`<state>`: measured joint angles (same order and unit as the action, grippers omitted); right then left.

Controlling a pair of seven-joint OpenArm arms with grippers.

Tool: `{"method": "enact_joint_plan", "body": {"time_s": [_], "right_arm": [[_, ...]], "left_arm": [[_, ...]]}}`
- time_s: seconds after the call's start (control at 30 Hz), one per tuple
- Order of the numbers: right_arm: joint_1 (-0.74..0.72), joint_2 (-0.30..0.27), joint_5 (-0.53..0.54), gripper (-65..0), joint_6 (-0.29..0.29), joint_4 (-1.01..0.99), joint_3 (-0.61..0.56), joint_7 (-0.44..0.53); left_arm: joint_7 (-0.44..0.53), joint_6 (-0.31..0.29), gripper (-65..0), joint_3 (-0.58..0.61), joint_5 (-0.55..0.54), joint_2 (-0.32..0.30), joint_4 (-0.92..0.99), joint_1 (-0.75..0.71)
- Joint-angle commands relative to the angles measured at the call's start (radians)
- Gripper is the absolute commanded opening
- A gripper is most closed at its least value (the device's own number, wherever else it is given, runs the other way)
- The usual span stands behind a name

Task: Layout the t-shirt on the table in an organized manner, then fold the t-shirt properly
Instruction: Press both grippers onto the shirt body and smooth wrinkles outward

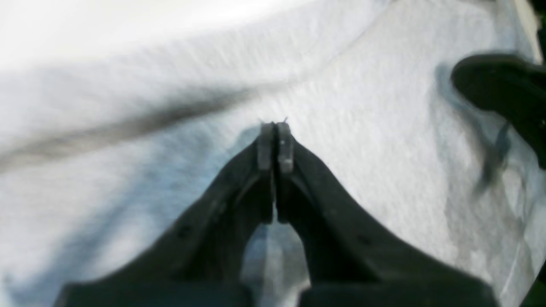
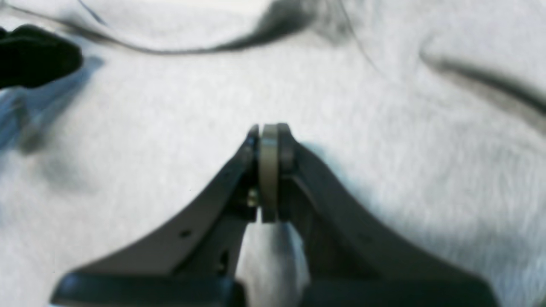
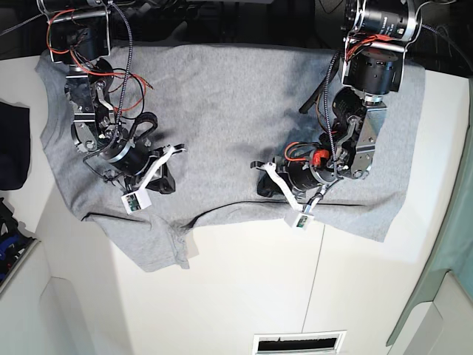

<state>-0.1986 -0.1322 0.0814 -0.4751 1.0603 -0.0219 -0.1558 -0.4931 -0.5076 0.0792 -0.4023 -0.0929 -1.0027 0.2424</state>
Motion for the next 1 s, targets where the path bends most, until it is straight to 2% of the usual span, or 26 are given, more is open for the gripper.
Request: {"method": "enact_joint_plan", "body": {"time_s": [0.0,0.13,0.27,0.6,0.83,0.97], "right_arm": [[-0.016,0.0,0.013,-65.0,-0.001,0.013,0.002,0.021],[-0.005,0.002,0.027,-65.0,-0.001,0.013,0.002,0.019],[0.021,0.002,0.031,-65.0,-0.001,0.013,0.002,0.017],[0.092,0.002,0.031,-65.0,-0.001,0.013,0.002,0.018],[0.132,0.002,0.031,-65.0,-0.001,0.013,0.002,0.017],[0.141,-0.001,0.031,-65.0,-0.001,0.013,0.002,0.017]], "left_arm": [[0.024,-0.008,-65.0,0.0,-0.01,0.002,-0.002,0.04],[0.058,-0.008,-65.0,0.0,0.03,0.009,0.03,0.064],[0.065,0.024,-65.0,0.0,0.03,0.018,0.061,0.09],[0.13,0.027,-65.0,0.0,0.063,0.032,0.113,0.113],[0.155,0.165,-65.0,0.0,0.104,0.033,0.116,0.2],[0.108,0.183,-65.0,0.0,0.107,0.014,0.121,0.274]]}}
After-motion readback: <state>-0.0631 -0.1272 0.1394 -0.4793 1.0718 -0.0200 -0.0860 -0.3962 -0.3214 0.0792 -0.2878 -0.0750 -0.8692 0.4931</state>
